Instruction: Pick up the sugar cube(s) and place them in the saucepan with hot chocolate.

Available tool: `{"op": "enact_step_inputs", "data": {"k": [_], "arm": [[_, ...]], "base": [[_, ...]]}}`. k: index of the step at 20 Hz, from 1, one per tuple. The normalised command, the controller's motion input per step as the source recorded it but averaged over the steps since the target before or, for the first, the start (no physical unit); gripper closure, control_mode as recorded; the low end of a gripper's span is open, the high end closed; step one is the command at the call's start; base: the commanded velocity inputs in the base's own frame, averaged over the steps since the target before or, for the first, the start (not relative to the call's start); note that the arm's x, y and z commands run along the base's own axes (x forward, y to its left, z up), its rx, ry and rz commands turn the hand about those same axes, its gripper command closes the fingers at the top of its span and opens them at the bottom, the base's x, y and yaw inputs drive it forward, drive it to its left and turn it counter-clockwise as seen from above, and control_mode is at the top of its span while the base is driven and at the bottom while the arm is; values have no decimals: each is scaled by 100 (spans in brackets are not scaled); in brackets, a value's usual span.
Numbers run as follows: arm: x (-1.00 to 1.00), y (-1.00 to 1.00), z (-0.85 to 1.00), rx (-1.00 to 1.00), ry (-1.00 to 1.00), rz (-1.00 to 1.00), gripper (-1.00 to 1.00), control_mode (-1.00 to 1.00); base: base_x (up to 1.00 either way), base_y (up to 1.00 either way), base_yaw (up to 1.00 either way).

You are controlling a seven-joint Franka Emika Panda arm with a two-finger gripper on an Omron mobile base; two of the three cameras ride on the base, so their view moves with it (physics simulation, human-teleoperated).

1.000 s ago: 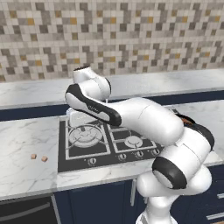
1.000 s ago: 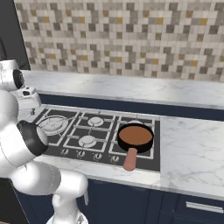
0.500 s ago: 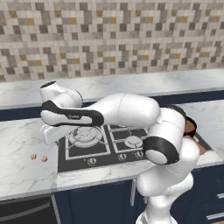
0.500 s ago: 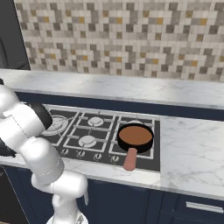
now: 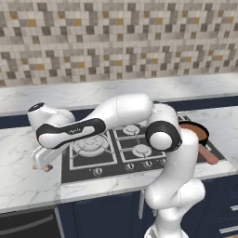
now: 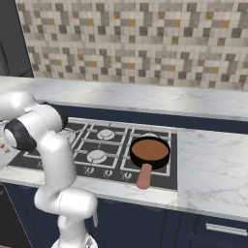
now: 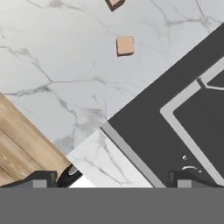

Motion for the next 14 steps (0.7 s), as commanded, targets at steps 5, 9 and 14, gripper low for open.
{"op": "enact_step_inputs", "data": {"k": [5,9,14], "arm": [[31,10,-36,9,0,6,-100,-100],[34,45,-42,7,0,2,-100,-100],[45,42,-51,1,4,0,-100,-100]], "base": [[0,0,0],[0,0,0],[0,0,0]]}}
